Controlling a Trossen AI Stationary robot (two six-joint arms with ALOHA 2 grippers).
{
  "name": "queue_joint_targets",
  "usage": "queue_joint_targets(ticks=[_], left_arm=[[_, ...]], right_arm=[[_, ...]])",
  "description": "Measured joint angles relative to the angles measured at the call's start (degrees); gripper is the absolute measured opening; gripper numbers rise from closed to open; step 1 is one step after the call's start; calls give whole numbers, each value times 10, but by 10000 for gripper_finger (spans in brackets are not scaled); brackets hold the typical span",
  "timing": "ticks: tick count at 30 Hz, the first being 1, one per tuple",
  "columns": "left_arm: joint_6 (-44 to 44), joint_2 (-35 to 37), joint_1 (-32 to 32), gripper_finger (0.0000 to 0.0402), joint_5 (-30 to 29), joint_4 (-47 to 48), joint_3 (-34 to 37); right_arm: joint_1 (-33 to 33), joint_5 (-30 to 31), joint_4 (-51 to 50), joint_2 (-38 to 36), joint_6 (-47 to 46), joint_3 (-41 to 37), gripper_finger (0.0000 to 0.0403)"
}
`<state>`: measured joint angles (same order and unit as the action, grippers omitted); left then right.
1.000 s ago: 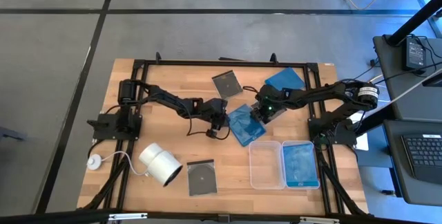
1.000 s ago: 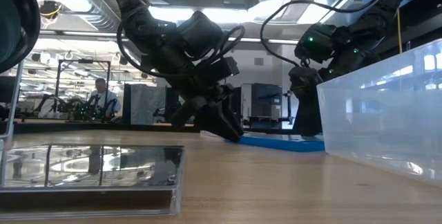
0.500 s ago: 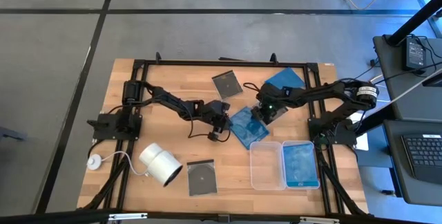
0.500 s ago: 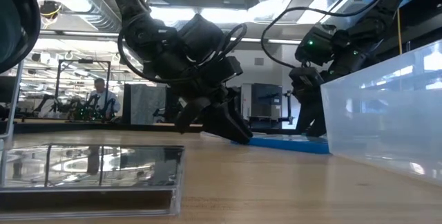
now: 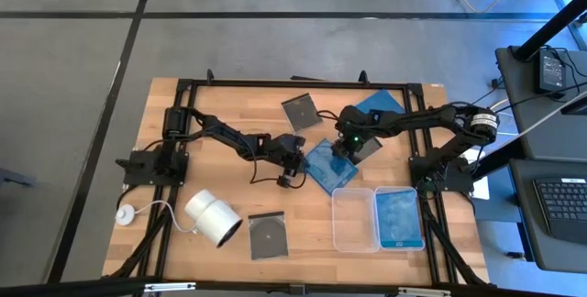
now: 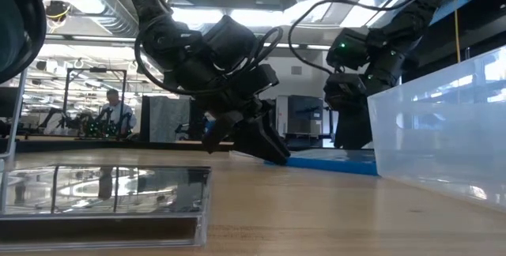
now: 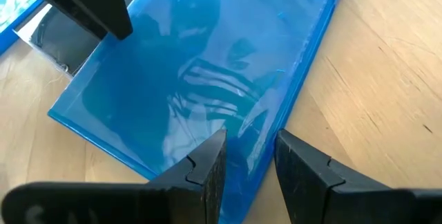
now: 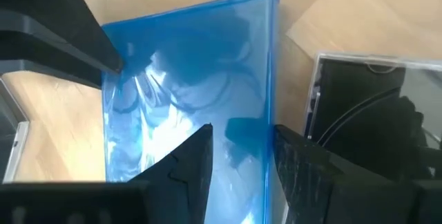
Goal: Pick & place jewel cases by type
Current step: Put the bottom blue CD case into the right transparent bin
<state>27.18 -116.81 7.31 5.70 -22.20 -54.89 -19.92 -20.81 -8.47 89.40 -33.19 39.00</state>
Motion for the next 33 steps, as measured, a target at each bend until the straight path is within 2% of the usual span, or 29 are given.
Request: queue_joint_targets(ticks=[25,33], left_arm=[[26,0,-2,114,5,-2,0],[28,0,-4,114,18,-4,0]], right_arm=[[-1,-30,14,-3,52,2,149],[-1,-47,49,-4,66,4,149]])
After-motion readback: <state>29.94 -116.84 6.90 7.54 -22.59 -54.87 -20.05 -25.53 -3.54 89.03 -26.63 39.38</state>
